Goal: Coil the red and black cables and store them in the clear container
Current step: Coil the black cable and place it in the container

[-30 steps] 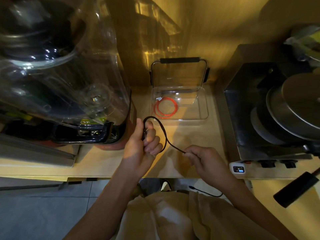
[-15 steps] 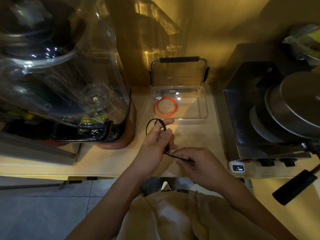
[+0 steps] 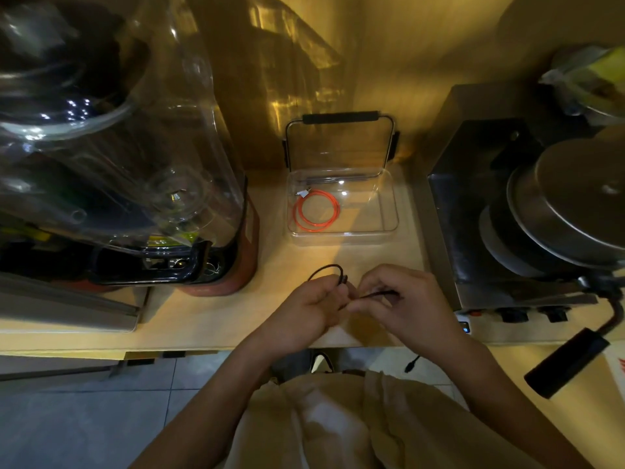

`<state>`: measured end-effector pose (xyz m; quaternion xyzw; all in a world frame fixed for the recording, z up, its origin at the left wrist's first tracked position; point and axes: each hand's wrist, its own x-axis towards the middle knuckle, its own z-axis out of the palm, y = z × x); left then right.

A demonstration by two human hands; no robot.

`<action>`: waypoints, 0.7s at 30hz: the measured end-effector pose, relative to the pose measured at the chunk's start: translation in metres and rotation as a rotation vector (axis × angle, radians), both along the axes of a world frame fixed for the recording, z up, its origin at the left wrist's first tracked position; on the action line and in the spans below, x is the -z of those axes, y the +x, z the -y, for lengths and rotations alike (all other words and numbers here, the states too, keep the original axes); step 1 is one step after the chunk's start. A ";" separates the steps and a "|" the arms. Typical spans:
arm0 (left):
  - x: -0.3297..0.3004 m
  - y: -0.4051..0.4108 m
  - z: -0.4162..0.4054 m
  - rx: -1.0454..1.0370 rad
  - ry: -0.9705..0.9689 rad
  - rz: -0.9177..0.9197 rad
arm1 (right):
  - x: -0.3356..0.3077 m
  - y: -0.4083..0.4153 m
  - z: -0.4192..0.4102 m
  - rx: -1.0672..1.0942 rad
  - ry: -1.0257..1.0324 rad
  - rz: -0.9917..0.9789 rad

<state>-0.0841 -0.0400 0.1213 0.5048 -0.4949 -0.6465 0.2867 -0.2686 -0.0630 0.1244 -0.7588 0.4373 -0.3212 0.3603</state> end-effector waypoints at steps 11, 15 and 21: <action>0.003 0.032 0.006 -0.127 0.401 -0.768 | -0.009 -0.024 0.020 0.302 -0.037 -0.005; 0.006 0.036 0.006 -0.046 0.532 -1.137 | -0.007 -0.026 0.021 0.335 -0.034 -0.023; 0.006 0.035 0.005 -0.040 0.530 -1.238 | -0.002 -0.022 0.020 0.331 -0.042 -0.080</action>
